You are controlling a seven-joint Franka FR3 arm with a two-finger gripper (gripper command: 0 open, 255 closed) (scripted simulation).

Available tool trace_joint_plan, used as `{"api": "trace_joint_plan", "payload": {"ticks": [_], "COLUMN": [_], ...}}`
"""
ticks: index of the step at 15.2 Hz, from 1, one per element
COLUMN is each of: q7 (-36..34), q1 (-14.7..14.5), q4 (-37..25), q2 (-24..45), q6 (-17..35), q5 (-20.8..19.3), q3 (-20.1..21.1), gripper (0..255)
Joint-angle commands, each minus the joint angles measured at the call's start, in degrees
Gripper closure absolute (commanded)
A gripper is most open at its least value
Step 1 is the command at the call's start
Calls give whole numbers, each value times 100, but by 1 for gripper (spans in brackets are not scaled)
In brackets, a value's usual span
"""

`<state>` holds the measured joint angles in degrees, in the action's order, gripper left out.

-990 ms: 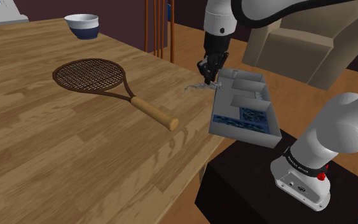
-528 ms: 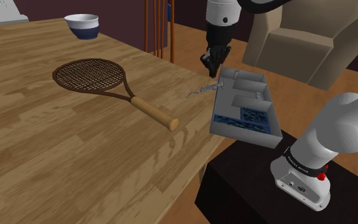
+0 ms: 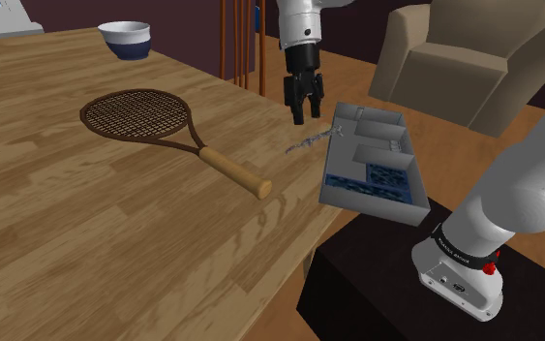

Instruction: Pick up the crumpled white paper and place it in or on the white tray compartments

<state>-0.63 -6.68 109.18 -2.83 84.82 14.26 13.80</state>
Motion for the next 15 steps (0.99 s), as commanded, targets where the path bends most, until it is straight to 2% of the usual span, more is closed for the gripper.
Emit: {"api": "trace_joint_plan", "payload": {"ticks": [1,4,12,13,15], "q7": [83,110,110,110,110], "q1": [-3,-29,-29,-29,-29], "q4": [114,460,460,460,460], "q2": [25,-62,-62,-62,-62], "q6": [76,339,338,338,338], "q5": [44,81,80,80,80], "q3": [0,27,27,27,27], "gripper": [0,0,0,255,255]}}
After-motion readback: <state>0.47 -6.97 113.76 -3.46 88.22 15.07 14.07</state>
